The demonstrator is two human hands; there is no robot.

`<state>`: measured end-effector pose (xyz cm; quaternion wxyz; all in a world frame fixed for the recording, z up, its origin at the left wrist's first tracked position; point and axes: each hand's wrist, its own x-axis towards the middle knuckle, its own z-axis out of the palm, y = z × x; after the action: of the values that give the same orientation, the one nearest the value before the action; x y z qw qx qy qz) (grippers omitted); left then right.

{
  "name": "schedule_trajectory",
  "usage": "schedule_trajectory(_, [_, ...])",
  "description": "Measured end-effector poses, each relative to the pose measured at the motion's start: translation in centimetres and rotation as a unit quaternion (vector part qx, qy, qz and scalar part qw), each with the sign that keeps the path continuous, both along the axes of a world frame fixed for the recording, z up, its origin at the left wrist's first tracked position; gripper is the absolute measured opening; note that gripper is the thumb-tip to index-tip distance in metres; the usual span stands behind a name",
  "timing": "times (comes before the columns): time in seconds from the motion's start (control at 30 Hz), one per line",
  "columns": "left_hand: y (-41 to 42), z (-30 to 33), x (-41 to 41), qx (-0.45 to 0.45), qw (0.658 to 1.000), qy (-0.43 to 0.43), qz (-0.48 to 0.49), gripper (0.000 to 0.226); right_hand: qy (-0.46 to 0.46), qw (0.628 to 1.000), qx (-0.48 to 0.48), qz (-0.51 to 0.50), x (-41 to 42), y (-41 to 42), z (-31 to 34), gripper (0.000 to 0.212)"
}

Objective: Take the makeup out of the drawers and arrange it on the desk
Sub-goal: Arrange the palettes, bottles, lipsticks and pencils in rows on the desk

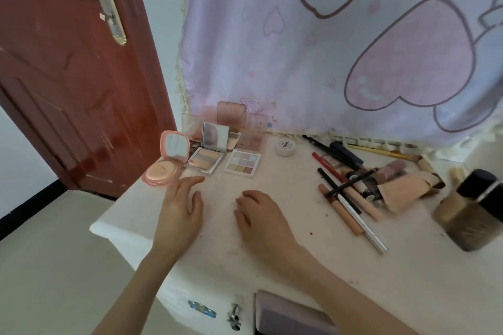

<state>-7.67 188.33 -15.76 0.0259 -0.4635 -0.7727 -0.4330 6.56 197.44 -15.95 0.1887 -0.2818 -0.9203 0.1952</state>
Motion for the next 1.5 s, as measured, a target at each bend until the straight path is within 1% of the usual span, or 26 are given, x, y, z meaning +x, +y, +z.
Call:
schedule_trajectory(0.07, [1.6,0.1,2.0,-0.008,0.999,-0.014,-0.042,0.03,0.014,0.999,-0.016,-0.031,3.0,1.4,0.8,0.036])
schedule_trajectory(0.1, [2.4,0.0,3.2,-0.018,0.998,-0.006,-0.067,0.03,0.017,0.999,-0.012,-0.046,4.5,2.3,1.2,0.036])
schedule_trajectory(0.2, [4.9,-0.4,6.9,-0.05,0.985,0.048,-0.157,0.029,0.031,0.993,0.016,-0.113,8.9,5.3,2.5,0.034])
schedule_trajectory(0.23, [5.9,-0.6,7.9,-0.063,0.98,0.069,-0.177,0.03,0.018,0.989,0.038,-0.139,10.2,6.3,2.8,0.033])
schedule_trajectory(0.27, [6.8,-0.8,8.7,-0.078,0.975,0.095,-0.186,0.03,-0.015,0.984,0.064,-0.166,11.5,7.3,3.0,0.033])
schedule_trajectory(0.33, [8.3,-1.2,9.9,-0.116,0.968,0.14,-0.175,0.033,-0.076,0.971,0.09,-0.207,13.8,9.0,3.2,0.033])
schedule_trajectory(0.4, [9.2,-1.5,10.3,-0.129,0.967,0.153,-0.156,0.034,-0.118,0.963,0.084,-0.229,15.4,10.1,3.3,0.033])
schedule_trajectory(0.5, [9.4,-1.7,10.4,-0.131,0.968,0.148,-0.152,0.033,-0.189,0.945,0.091,-0.25,16.1,11.3,3.6,0.03])
schedule_trajectory(0.63, [9.3,-1.7,10.5,-0.134,0.97,0.137,-0.152,0.032,-0.239,0.945,0.067,-0.213,15.6,12.6,4.2,0.038])
schedule_trajectory(0.73, [9.3,-1.7,10.5,-0.134,0.971,0.131,-0.151,0.032,-0.28,0.943,0.004,-0.182,15.1,13.8,5.5,0.044])
schedule_trajectory(0.8, [9.4,-1.8,10.4,-0.134,0.971,0.128,-0.15,0.032,-0.323,0.932,-0.042,-0.16,14.9,14.7,6.5,0.05])
schedule_trajectory(0.87, [9.4,-1.8,10.4,-0.133,0.972,0.124,-0.147,0.031,-0.375,0.914,-0.055,-0.145,14.6,15.2,7.2,0.049])
schedule_trajectory(0.93, [9.5,-1.8,10.4,-0.134,0.972,0.124,-0.145,0.031,-0.424,0.896,-0.028,-0.13,14.1,15.4,7.5,0.043])
schedule_trajectory(1.0, [9.4,-1.9,10.4,-0.134,0.972,0.124,-0.146,0.031,-0.453,0.884,0.022,-0.115,13.6,15.4,7.7,0.039])
schedule_trajectory(1.17, [9.4,-1.9,10.3,-0.134,0.972,0.121,-0.148,0.032,-0.496,0.862,0.038,-0.097,13.6,15.8,7.4,0.056])
schedule_trajectory(1.3, [9.5,-1.9,10.2,-0.127,0.974,0.12,-0.146,0.031,-0.48,0.87,0.098,-0.06,13.8,16.4,7.3,0.05])
schedule_trajectory(1.43, [9.4,-2.1,10.2,-0.124,0.974,0.116,-0.147,0.03,-0.486,0.869,0.095,-0.03,14.3,17.3,7.5,0.064])
schedule_trajectory(1.5, [9.5,-2.1,10.1,-0.118,0.976,0.112,-0.147,0.03,-0.472,0.876,0.091,-0.029,14.5,17.7,7.7,0.063])
